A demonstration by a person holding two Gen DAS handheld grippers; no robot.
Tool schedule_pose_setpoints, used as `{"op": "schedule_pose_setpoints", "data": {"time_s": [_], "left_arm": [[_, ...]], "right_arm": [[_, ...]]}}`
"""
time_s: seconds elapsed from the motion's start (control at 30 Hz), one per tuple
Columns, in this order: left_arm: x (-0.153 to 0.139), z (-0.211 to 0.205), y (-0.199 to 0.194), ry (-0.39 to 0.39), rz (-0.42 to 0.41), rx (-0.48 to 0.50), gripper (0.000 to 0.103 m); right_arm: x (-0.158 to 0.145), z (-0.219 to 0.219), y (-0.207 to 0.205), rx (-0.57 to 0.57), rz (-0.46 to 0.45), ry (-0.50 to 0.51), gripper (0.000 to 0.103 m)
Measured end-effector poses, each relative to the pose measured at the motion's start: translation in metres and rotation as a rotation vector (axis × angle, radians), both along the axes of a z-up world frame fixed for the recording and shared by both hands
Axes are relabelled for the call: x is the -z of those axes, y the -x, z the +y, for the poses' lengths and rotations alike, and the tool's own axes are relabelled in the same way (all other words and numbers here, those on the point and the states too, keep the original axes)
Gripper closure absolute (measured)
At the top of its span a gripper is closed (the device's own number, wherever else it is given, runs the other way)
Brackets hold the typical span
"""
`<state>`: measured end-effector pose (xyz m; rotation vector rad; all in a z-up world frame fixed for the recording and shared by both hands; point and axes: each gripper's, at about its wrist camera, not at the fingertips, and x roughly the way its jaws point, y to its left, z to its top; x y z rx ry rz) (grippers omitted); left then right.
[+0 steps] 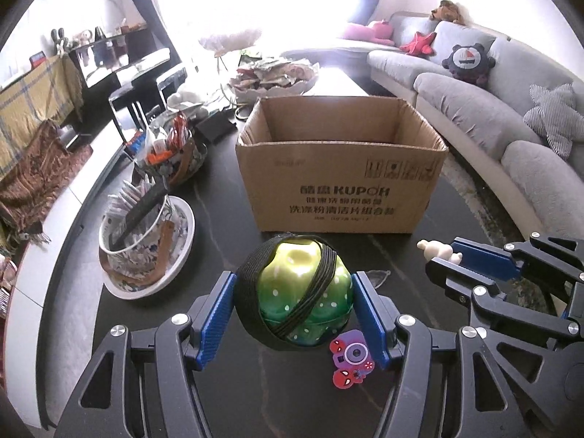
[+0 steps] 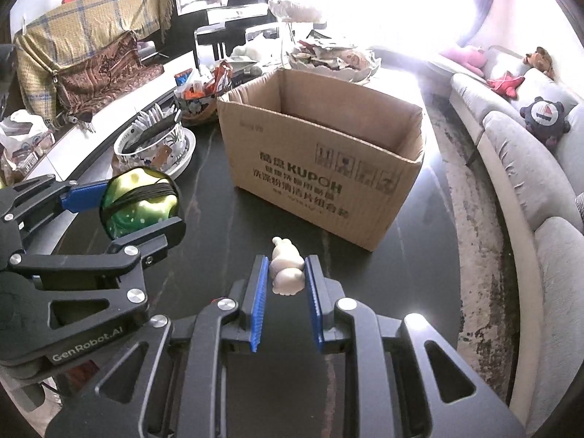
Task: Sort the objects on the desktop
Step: 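Carry the ball and figurine over the cardboard box with both tools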
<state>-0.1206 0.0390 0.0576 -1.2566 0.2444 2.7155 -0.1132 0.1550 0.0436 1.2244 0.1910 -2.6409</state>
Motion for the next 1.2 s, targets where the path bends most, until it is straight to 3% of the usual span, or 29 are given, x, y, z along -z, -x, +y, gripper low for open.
{"op": "schedule_pose_setpoints", "data": {"time_s": [0.53, 1.2], "left_arm": [[-0.036, -0.005, 0.003, -0.044, 0.062, -0.007, 0.043], [-0.065, 0.0, 0.033, -0.041, 0.131, 0.006, 0.043]], "right_arm": [[-0.038, 0.006, -0.006, -0.006, 0.099, -0.022, 0.085], [-0.077, 0.008, 0.006, 0.004, 0.193, -0.073, 0.085]]}}
